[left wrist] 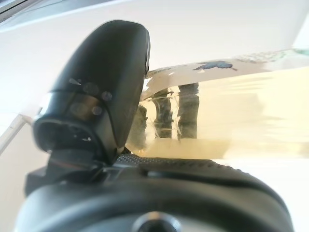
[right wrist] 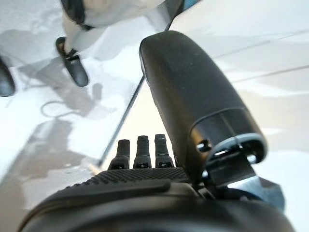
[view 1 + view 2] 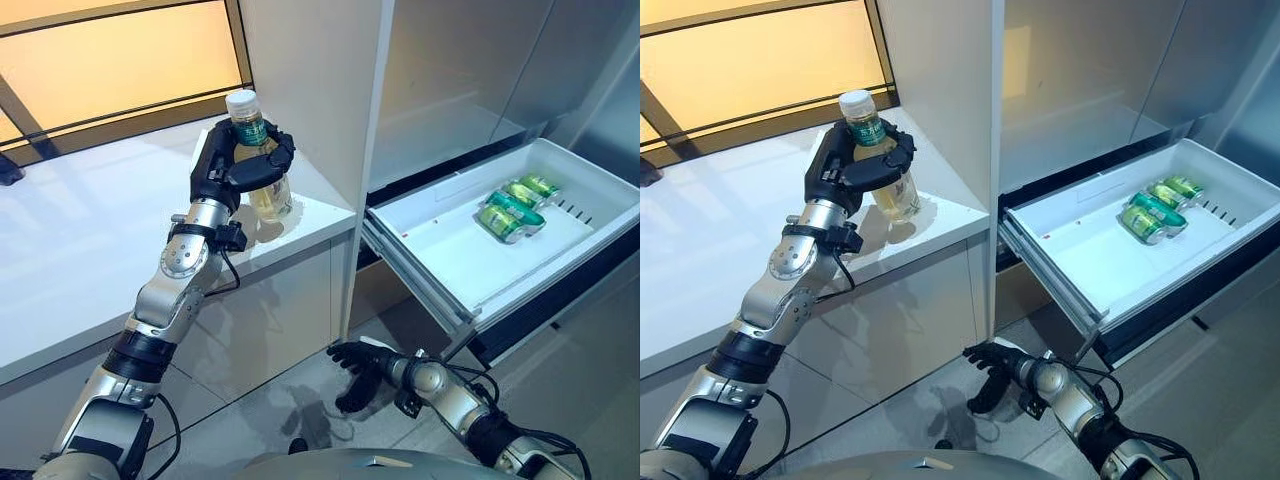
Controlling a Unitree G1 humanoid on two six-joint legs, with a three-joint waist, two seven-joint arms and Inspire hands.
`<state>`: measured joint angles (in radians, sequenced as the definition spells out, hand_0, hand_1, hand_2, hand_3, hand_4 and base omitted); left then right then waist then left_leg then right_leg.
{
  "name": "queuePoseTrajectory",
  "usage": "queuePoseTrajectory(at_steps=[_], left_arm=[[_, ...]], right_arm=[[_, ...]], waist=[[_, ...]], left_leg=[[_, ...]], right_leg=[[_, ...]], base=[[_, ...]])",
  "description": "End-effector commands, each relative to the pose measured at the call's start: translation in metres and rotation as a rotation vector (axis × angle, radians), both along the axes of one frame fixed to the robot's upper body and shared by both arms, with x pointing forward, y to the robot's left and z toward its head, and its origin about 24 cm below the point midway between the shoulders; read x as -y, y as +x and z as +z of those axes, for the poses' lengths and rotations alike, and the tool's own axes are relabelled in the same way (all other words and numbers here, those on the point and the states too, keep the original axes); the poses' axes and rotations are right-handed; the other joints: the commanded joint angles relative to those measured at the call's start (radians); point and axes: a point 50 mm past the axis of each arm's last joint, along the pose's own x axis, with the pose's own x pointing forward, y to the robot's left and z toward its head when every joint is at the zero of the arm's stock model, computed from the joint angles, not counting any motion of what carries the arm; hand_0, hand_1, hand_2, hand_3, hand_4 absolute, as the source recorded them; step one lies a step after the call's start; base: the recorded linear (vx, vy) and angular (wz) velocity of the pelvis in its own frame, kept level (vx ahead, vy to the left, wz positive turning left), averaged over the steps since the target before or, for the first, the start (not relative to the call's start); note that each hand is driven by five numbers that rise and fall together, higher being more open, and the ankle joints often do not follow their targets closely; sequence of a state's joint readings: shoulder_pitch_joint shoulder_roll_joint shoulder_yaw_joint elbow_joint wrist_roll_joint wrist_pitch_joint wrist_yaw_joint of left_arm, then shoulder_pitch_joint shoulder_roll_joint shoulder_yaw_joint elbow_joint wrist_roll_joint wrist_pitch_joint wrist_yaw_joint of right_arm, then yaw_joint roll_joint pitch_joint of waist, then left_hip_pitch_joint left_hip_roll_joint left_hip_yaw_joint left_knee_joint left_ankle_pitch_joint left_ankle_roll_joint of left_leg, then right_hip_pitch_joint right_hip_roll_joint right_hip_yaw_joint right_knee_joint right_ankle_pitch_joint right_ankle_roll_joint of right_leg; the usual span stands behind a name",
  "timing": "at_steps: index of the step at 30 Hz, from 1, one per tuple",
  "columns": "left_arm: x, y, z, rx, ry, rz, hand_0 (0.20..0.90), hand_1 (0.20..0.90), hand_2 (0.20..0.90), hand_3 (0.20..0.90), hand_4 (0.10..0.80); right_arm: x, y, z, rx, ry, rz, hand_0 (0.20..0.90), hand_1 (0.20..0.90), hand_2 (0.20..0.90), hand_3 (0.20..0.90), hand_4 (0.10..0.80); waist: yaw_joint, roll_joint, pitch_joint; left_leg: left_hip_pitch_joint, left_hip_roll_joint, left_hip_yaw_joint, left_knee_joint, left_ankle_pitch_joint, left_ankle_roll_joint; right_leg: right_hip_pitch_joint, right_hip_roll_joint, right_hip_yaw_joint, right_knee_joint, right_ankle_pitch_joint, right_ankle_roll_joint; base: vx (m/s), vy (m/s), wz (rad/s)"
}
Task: Put drinks into fridge and close the fridge
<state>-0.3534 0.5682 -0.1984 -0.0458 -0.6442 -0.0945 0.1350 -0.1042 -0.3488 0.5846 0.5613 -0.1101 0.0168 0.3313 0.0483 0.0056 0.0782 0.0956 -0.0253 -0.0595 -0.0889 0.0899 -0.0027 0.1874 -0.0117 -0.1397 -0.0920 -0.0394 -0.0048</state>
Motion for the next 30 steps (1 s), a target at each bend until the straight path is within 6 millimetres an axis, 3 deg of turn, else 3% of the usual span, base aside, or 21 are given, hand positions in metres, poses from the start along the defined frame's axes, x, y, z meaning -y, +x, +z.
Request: queuePoseTrajectory(at_steps=[1,9,12,18,21,26,30], left_arm=[[0.002,-0.025,0.107,0.534,-0.119,-0.144,0.3,0.3,0.3,0.2,0.1],[-0.004,-0.049,0.118,0.648,-0.115,-0.18,0.3,0.3,0.3,0.2,0.1],[-0.005,-0.057,0.116,0.676,-0.114,-0.199,0.3,0.3,0.3,0.2,0.1],[-0.011,-0.071,0.105,0.721,-0.099,-0.257,0.3,0.3,0.3,0.2,0.1],[-0.014,-0.075,0.102,0.738,-0.059,-0.252,0.3,0.3,0.3,0.2,0.1],[-0.026,-0.077,0.098,0.719,0.027,-0.226,0.3,0.3,0.3,0.2,0.1],[-0.036,-0.08,0.096,0.713,0.075,-0.204,0.3,0.3,0.3,0.2,0.1]], right_arm=[[-0.026,0.005,0.032,0.193,0.178,0.17,0.9,0.9,0.9,0.9,0.8],[-0.035,0.011,0.095,0.255,0.375,0.269,0.9,0.9,0.9,0.9,0.8],[-0.03,0.016,0.119,0.247,0.484,0.307,0.9,0.9,0.9,0.9,0.8],[-0.013,0.029,0.184,0.301,0.74,0.462,0.9,0.9,0.9,0.9,0.8],[-0.005,0.03,0.204,0.346,0.804,0.507,0.9,0.9,0.9,0.9,0.8],[0.022,0.041,0.243,0.568,0.933,0.347,0.9,0.9,0.9,0.9,0.8],[0.045,0.046,0.251,0.708,0.901,0.177,0.9,0.9,0.9,0.9,0.8]], waist=[[-0.01,0.001,-0.047],[-0.025,-0.004,-0.036],[-0.022,-0.01,-0.033],[-0.017,-0.025,-0.041],[-0.014,-0.03,-0.046],[-0.013,-0.034,-0.053],[-0.019,-0.031,-0.056]], left_leg=[[0.027,-0.046,-0.042,0.002,-0.113,0.016],[0.032,-0.044,-0.029,0.002,-0.109,0.013],[0.036,-0.043,-0.029,0.002,-0.107,0.012],[0.032,-0.045,-0.027,0.002,-0.097,0.012],[0.031,-0.044,-0.026,0.002,-0.097,0.011],[0.03,-0.044,-0.026,0.002,-0.099,0.012],[0.028,-0.041,-0.019,0.002,-0.101,0.013]], right_leg=[[-0.044,-0.021,0.005,0.017,0.034,0.071],[-0.044,-0.023,0.012,0.018,0.042,0.079],[-0.04,-0.023,0.011,0.019,0.044,0.078],[-0.046,-0.027,0.004,0.021,0.056,0.077],[-0.046,-0.028,0.002,0.018,0.059,0.079],[-0.05,-0.026,0.004,0.017,0.062,0.078],[-0.053,-0.027,0.006,0.016,0.063,0.08]], base=[[-0.09,0.037,0.06],[-0.069,0.016,0.0],[-0.042,0.001,0.0],[-0.033,0.003,0.0],[0.0,0.0,0.0],[0.0,0.0,0.0],[0.0,0.0,0.0]])
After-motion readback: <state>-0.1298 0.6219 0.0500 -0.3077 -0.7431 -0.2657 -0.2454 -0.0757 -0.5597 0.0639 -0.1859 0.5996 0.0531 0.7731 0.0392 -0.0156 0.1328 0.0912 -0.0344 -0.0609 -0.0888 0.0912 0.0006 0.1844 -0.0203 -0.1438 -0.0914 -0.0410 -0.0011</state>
